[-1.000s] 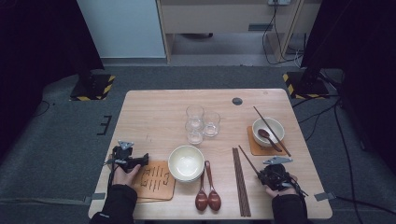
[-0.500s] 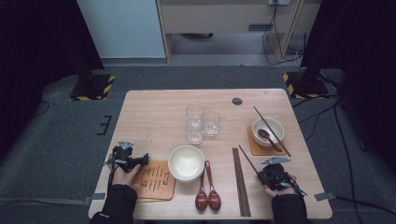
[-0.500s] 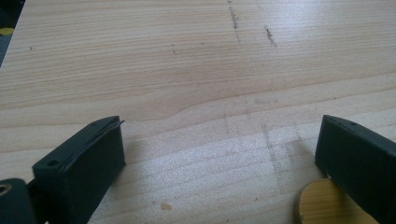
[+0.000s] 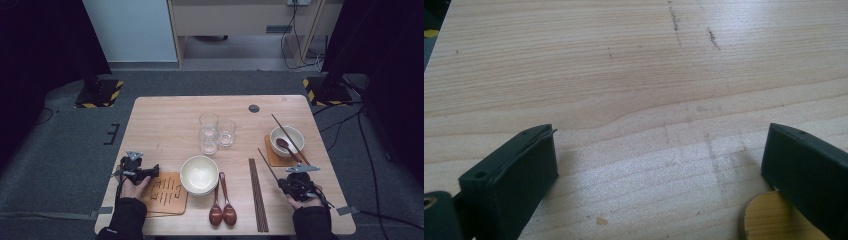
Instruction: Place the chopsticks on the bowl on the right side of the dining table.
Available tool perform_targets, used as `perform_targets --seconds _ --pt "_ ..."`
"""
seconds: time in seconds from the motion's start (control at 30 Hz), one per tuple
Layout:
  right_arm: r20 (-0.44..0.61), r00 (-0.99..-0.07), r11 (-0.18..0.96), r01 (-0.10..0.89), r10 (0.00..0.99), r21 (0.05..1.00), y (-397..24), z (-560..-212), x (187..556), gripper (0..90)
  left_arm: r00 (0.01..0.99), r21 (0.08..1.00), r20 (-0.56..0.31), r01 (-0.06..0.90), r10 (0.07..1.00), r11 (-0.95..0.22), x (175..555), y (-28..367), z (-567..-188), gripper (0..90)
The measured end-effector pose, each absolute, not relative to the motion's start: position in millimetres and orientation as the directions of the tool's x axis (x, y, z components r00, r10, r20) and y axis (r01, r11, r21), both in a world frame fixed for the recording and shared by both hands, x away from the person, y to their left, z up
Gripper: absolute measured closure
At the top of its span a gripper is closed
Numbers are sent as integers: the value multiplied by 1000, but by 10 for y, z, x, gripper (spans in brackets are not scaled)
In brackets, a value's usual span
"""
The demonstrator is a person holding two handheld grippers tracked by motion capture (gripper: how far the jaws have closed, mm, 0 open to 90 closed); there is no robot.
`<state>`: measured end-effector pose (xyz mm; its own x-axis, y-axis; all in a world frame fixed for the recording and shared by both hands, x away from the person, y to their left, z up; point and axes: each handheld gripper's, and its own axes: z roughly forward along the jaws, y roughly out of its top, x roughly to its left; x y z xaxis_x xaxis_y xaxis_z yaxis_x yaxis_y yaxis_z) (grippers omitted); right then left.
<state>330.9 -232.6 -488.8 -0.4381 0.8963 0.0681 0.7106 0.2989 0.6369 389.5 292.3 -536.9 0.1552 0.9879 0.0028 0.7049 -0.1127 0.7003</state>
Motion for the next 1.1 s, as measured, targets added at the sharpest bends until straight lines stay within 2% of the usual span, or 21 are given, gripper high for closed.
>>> perform_targets --seconds 1.1 --pt "97 -450 217 594 888 774 -2393 -4279 3328 852 155 700 3 705 988 -113 3895 2923 -5368 3"
